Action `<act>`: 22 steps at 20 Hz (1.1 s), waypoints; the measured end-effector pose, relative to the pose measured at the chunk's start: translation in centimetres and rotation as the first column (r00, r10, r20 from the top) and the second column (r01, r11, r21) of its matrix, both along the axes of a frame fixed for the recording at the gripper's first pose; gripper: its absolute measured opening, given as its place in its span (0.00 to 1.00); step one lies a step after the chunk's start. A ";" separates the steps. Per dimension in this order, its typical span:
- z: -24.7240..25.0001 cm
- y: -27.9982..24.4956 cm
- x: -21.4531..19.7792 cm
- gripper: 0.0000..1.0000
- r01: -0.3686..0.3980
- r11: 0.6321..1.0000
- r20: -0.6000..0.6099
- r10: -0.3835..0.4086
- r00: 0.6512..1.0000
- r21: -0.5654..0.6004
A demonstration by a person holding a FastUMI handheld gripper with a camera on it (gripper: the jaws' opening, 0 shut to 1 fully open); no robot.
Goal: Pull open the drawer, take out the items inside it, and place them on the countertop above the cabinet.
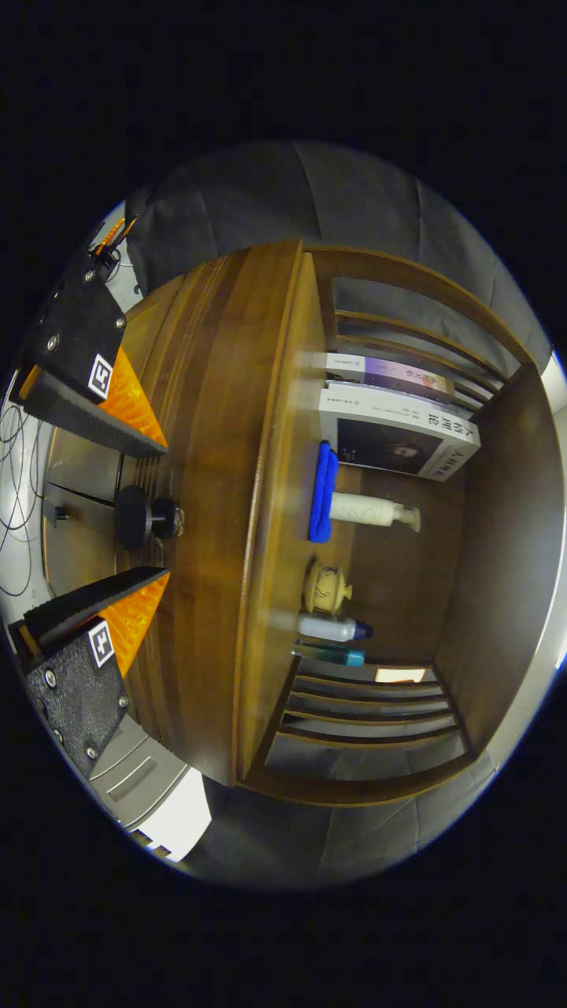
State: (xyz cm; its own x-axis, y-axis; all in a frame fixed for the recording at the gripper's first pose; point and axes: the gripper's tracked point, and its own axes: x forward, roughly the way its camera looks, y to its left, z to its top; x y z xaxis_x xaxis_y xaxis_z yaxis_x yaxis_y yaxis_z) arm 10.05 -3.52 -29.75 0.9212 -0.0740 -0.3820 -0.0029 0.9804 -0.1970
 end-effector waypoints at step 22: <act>-0.9 -0.3 0.3 0.27 0.036 0.996 0.072 -0.042 0.996 0.080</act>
State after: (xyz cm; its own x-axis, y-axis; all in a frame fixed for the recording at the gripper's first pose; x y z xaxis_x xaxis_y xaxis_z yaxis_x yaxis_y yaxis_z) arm 10.36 -3.86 -30.65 0.9441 -0.0831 -0.3191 0.0476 0.9919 -0.1176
